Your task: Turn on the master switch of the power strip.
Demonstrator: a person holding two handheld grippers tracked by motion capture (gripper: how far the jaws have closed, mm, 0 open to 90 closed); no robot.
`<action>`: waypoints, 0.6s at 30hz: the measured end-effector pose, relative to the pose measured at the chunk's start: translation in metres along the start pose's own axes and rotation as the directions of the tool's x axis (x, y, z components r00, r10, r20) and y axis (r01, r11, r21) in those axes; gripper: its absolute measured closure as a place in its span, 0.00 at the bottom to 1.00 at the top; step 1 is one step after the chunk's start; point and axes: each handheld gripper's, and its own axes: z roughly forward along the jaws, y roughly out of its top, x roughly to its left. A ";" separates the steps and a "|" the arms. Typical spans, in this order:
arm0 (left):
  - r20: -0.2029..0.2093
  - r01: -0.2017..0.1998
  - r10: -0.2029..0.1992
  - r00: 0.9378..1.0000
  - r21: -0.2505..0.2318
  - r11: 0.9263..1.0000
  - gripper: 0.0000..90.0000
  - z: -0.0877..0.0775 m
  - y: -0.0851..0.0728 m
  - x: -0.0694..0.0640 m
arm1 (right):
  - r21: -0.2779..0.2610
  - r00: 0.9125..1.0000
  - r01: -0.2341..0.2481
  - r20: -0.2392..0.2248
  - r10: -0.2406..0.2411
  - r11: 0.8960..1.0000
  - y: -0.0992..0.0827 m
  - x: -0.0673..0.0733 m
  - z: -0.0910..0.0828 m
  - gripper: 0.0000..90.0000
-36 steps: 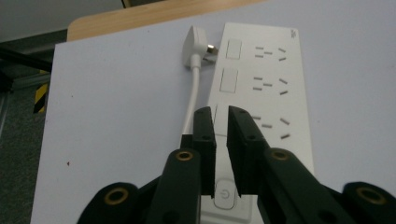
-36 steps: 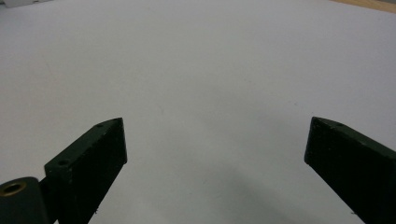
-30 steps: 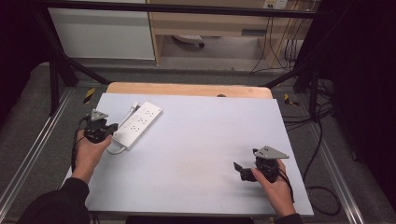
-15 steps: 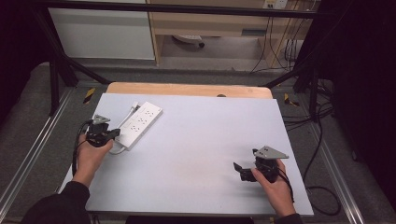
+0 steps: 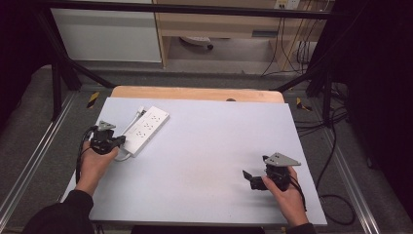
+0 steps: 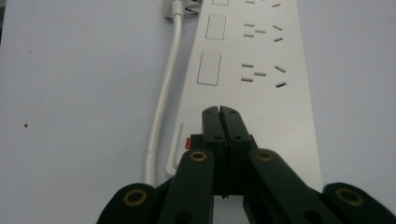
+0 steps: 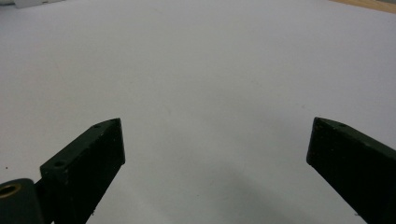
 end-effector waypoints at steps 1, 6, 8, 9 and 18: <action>-0.001 0.002 -0.002 1.000 0.000 1.000 1.00 0.000 0.000 0.001 | 0.001 1.000 -0.002 0.000 0.002 1.000 0.000 0.000 0.000 0.05; -0.005 0.008 -0.008 1.000 -0.003 1.000 1.00 0.000 -0.002 0.002 | 0.003 1.000 -0.001 0.000 0.001 1.000 0.000 -0.001 0.000 0.05; 0.001 0.011 -0.011 1.000 -0.006 1.000 1.00 0.000 -0.003 0.001 | -0.001 1.000 0.002 0.003 -0.002 1.000 0.000 -0.001 0.000 0.04; 0.004 0.010 -0.010 1.000 -0.006 1.000 1.00 0.000 -0.003 0.001 | -0.001 1.000 0.002 0.003 -0.002 1.000 0.000 -0.001 0.000 0.04; -0.012 0.006 -0.006 1.000 -0.012 1.000 1.00 0.001 -0.004 -0.001 | 0.002 1.000 0.001 0.002 -0.001 1.000 0.000 -0.001 0.000 0.03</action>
